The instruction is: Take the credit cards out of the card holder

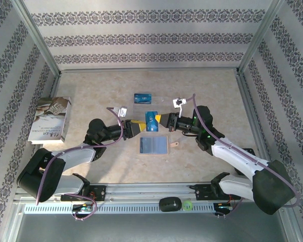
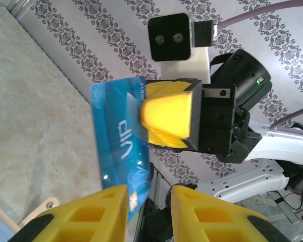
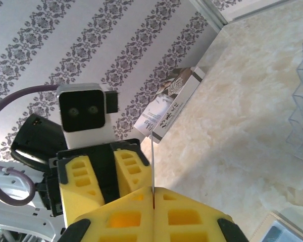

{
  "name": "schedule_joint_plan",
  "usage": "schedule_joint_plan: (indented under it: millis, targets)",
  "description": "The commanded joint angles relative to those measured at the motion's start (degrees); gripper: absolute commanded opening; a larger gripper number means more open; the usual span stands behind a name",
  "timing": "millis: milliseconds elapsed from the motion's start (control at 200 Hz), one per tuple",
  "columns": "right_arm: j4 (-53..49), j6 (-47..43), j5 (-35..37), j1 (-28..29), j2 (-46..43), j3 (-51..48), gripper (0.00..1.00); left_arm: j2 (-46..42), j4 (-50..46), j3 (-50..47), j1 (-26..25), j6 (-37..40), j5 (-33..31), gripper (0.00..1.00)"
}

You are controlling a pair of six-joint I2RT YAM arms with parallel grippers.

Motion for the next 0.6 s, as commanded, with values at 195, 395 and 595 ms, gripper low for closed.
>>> schedule_joint_plan:
  millis: [195, 395, 595]
  targets:
    - [1.17, -0.42, 1.02, 1.47, -0.71, 2.83, 0.00, -1.60, -2.16, -1.04, 0.40, 3.04, -0.34, 0.31]
    - [0.06, -0.76, 1.19, 1.83, -1.32, 3.10, 0.00, -2.59, -3.35, -0.88, 0.46, 3.81, -0.31, 0.32]
    - [-0.75, -0.95, 1.44, 2.11, -2.04, 3.27, 0.00, -2.82, -4.17, -0.88, 0.80, 4.05, -0.26, 0.33]
